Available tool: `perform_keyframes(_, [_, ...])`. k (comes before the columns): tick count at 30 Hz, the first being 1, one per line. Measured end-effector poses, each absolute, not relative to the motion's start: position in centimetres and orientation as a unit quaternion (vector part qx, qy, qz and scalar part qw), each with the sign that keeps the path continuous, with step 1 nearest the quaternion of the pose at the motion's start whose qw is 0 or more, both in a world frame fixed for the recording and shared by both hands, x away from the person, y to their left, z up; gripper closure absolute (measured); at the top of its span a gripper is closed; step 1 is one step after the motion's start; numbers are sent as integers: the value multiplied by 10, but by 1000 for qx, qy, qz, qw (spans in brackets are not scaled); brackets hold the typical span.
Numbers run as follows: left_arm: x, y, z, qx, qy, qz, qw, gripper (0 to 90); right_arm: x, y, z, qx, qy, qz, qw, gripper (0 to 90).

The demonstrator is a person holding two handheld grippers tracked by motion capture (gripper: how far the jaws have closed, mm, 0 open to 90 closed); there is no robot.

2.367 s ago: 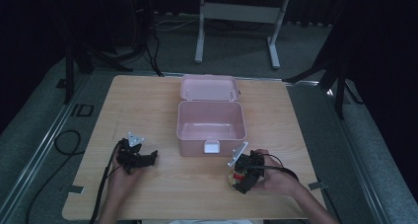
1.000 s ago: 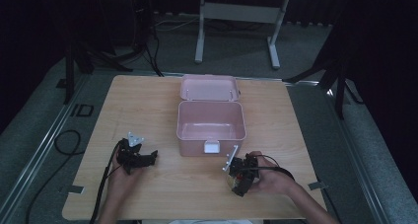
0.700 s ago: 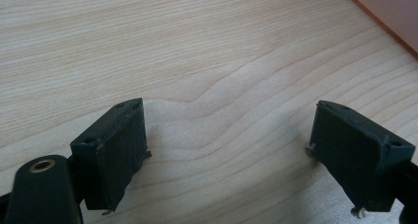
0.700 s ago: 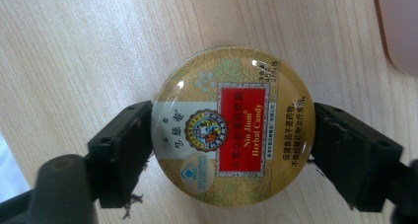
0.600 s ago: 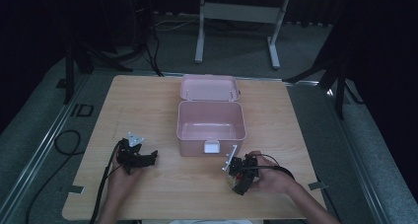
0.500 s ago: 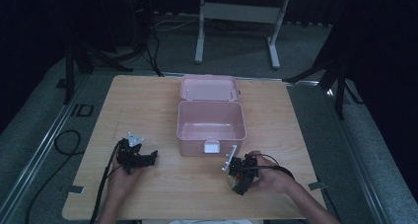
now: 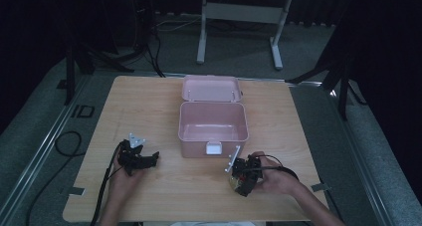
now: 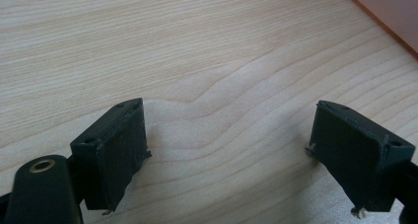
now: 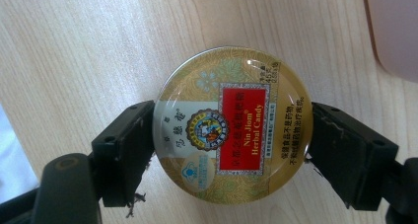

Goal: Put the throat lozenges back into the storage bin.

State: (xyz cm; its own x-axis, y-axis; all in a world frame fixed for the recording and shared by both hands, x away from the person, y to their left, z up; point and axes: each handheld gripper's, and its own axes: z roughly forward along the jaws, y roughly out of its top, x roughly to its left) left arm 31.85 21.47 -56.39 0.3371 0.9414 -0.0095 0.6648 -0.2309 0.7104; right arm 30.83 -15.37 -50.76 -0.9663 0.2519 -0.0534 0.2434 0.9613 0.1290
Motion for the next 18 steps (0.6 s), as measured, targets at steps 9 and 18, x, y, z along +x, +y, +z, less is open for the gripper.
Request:
perform_keyframes(9, [318,215,-564,754,533,218,317,147,308,-156,-502,123,990,58,35,205])
perform_keyframes(18, [318,215,-564,754,533,218,317,147,307,-159,-495,124,990,60,34,205])
